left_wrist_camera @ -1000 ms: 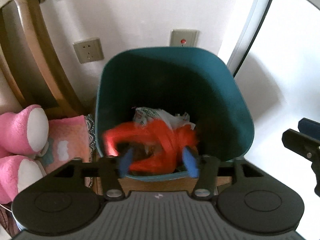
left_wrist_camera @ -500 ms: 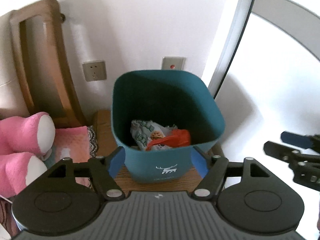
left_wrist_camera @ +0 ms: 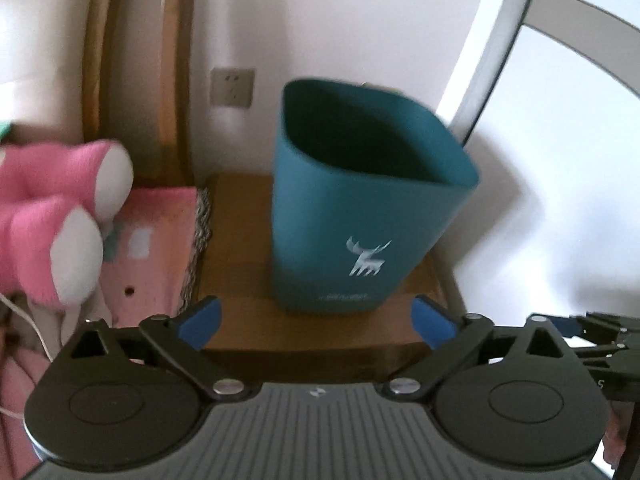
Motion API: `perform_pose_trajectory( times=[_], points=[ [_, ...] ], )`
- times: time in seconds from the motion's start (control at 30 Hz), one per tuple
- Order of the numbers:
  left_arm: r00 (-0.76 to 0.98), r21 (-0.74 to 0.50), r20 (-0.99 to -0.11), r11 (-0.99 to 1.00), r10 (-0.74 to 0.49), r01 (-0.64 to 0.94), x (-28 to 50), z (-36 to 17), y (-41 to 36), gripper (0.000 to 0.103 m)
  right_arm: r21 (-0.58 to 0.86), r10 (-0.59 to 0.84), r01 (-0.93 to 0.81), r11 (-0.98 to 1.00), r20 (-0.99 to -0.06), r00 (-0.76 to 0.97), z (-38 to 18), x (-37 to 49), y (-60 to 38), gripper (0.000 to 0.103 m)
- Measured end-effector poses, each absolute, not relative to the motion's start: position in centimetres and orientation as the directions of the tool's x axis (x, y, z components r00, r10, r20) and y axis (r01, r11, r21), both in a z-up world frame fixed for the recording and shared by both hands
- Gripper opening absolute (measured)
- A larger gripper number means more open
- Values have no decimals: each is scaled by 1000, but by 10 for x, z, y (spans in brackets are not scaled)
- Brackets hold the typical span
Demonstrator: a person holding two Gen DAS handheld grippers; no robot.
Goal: Collect trash
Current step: 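Lower both tools from the bin back into the cubby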
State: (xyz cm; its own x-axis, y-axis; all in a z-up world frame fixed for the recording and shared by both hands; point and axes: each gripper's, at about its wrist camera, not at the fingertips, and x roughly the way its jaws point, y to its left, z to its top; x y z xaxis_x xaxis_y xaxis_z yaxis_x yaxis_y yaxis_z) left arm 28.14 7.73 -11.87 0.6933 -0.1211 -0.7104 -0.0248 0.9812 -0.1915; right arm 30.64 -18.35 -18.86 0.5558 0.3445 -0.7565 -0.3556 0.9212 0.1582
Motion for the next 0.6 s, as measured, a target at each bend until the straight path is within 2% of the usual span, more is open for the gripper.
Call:
perform_pose_trajectory(
  times=[0.37, 0.6],
  points=[
    [571, -90, -821, 992, -24, -87, 258, -271, 73, 102, 146, 281, -335, 931, -870, 404, -323, 309, -177, 66],
    [413, -60, -911, 985, 14, -165, 243, -402, 74, 102, 143, 262, -366, 920, -917, 301, -423, 314, -156, 66]
  ],
)
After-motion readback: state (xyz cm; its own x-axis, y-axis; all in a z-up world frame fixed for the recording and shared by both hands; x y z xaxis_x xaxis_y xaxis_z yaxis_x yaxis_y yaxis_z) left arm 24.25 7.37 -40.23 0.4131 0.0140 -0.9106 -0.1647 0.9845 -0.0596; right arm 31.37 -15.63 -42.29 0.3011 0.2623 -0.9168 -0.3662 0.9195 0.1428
